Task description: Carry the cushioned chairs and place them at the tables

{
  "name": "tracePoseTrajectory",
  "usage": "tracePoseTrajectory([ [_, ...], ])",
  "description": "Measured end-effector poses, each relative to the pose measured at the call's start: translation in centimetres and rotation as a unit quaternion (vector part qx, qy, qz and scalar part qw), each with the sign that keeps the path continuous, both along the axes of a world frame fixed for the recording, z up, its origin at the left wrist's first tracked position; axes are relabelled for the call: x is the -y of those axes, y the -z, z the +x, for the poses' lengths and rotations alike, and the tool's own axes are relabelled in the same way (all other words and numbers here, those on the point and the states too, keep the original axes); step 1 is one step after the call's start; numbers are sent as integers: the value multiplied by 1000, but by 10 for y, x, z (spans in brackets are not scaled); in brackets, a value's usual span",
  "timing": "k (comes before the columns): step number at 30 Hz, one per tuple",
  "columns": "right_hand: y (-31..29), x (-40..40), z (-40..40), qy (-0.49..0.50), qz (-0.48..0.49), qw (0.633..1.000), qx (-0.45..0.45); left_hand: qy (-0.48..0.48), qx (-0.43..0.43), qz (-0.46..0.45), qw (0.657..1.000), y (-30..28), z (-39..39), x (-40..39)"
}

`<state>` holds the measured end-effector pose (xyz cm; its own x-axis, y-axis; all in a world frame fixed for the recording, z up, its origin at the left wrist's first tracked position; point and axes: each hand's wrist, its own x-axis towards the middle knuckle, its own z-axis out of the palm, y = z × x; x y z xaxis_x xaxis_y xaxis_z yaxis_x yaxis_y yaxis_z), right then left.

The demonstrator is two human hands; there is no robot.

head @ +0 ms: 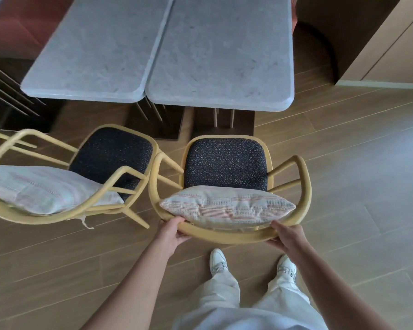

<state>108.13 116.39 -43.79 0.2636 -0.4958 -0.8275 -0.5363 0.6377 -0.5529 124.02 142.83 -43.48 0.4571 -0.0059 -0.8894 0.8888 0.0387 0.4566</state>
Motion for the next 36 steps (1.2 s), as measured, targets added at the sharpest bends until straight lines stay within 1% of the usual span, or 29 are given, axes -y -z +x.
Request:
tracePoseTrajectory([
  [2,2,-10,-3,2,-1,1000,-10,9,-9,7,1000,1,-3,-9],
  [6,8,-20,-12,-10,-1,998,-63,8,-27,22,999,8,-18,-20],
  [10,10,-19,-21,-7,-6,997,-76,0,-29,23,999,15,-33,-21],
  [18,11,-16,-28,-11,32,997,-64,-16,-25,-12,999,8,-40,-24],
  [22,10,-18,-29,-3,35,998,-50,-26,-20,-18,999,6,-43,-23],
  [32,14,-35,-41,-17,42,997,-64,-31,-8,26,999,15,-53,-34],
  [36,8,-43,-48,-24,70,996,-42,-35,3,44,998,15,-55,-41],
])
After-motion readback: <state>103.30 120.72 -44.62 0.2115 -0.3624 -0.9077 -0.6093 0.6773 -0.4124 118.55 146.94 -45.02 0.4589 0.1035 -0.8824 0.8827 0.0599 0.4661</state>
